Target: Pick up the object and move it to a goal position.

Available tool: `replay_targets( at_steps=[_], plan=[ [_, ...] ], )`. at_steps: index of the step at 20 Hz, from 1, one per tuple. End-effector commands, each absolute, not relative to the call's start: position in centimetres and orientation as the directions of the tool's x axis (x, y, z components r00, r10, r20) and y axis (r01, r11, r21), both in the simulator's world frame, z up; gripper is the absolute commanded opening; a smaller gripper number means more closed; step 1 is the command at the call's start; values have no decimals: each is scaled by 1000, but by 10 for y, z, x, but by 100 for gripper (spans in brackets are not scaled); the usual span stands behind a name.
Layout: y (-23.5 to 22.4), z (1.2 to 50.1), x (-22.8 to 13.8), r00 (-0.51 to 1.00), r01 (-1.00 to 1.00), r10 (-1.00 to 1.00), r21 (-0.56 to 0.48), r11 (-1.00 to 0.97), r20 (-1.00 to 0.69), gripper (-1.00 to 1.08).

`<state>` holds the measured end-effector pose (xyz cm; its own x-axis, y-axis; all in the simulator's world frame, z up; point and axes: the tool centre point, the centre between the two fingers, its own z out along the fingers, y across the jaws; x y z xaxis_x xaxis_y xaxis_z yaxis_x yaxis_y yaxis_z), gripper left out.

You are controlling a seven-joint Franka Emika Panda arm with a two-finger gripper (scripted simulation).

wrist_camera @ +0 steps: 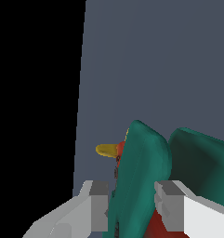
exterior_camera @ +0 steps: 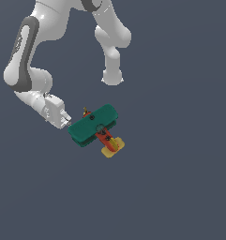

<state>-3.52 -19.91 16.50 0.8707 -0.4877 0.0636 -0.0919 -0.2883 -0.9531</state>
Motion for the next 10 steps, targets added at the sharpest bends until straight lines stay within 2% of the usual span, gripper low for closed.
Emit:
replay_targets(
  at_steps=[1,10],
  plan=[
    [-194,153,-37,869,-94,-492,-959,-267,52,28],
    [-202,151,-36,854,-78,-516,-965,-252,66,28]
  ],
)
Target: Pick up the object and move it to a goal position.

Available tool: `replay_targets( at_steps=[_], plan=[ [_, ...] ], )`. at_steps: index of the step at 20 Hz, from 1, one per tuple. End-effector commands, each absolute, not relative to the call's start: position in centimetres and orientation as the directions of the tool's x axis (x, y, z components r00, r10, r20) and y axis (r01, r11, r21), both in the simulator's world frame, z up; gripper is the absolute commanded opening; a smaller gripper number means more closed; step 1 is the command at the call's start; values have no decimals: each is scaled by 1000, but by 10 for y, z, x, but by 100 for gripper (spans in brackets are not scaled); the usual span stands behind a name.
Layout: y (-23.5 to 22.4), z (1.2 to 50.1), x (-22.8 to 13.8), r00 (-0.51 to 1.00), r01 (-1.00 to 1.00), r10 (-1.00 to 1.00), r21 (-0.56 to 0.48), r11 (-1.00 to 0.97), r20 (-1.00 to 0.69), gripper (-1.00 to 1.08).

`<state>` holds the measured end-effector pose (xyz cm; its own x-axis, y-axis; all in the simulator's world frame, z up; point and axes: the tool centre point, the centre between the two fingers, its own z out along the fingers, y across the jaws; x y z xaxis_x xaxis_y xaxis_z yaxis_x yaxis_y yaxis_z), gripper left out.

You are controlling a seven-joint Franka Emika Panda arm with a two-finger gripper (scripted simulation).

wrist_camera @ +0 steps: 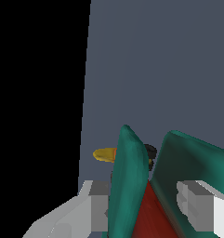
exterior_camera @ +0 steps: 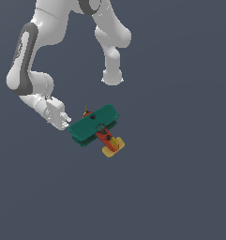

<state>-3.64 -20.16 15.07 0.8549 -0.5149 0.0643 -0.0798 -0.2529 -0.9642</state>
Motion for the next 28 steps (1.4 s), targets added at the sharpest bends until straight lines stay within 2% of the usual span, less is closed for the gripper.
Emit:
replay_targets(
  at_steps=[1,12,13,28],
  plan=[
    [-202,151,-36,855,-80,-515,-964,-253,64,28],
    [-173,142,-19,854,-80,-517,-965,-252,64,28],
    [-173,142,-19,854,-80,-517,-965,-252,64,-100],
    [-173,149,-20,853,-78,-517,-965,-252,66,-100]
  ],
)
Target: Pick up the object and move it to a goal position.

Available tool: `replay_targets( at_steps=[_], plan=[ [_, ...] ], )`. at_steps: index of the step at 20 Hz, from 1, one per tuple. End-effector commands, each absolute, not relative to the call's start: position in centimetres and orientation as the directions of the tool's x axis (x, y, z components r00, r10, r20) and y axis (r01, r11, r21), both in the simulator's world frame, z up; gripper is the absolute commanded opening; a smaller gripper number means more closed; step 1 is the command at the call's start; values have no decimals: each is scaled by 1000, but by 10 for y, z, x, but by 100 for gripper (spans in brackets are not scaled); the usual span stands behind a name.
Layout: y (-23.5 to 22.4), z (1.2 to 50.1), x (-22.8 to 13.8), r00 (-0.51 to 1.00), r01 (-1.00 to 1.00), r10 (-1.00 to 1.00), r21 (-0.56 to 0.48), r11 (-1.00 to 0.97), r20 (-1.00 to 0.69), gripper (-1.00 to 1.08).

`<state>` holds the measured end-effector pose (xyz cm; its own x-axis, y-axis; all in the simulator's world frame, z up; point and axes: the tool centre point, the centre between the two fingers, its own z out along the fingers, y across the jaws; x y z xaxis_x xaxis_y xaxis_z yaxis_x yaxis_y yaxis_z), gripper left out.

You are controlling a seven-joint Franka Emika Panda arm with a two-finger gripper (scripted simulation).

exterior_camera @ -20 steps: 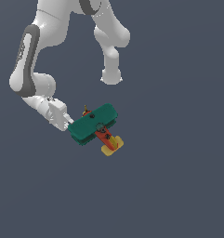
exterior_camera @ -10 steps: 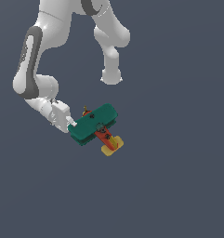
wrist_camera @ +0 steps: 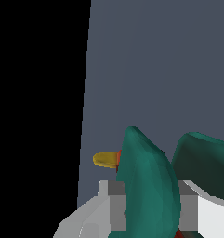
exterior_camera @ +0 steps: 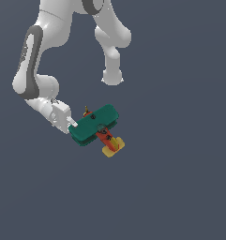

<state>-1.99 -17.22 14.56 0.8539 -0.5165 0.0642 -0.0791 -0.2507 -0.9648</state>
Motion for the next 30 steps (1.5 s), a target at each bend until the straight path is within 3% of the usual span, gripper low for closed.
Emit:
replay_targets(
  at_steps=[1,21,30],
  plan=[
    [-172,152,-20,853,-78,-517,-965,-252,66,-100],
    [-160,287,-39,854,-78,-517,-965,-251,66,-100],
    [-158,304,-40,854,-81,-517,-964,-252,63,-100]
  ],
)
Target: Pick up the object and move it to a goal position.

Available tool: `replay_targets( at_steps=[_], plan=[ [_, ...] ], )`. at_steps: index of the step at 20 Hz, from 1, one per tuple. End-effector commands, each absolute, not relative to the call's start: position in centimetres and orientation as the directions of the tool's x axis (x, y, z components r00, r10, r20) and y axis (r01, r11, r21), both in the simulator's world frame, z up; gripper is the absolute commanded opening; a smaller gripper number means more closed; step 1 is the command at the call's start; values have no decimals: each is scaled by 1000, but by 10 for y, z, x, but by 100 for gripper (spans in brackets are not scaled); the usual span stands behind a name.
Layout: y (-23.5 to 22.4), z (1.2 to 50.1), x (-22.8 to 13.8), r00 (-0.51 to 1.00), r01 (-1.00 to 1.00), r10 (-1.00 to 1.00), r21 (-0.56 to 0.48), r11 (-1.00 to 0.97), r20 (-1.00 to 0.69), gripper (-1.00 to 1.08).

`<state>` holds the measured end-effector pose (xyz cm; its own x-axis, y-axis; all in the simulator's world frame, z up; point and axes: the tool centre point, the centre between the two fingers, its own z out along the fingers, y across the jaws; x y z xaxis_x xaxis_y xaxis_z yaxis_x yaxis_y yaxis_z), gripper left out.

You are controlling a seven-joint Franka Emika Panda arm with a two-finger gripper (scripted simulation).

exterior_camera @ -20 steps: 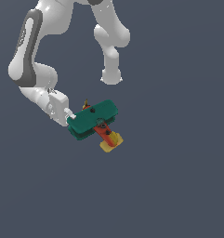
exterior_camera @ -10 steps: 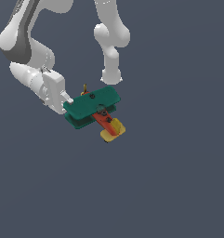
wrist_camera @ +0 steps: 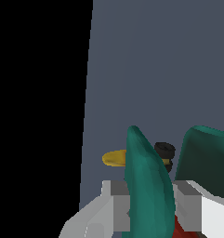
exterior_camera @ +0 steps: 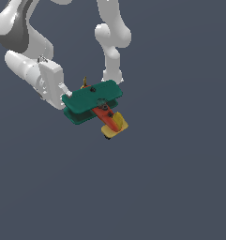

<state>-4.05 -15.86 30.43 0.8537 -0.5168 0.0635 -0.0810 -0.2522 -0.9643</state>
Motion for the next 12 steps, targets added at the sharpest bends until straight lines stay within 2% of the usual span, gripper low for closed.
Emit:
replay_targets(
  at_steps=[1,12],
  plan=[
    [-158,305,-40,854,-81,-517,-964,-252,63,-100],
    [-151,328,-43,854,-81,-517,-964,-252,63,-100]
  ],
)
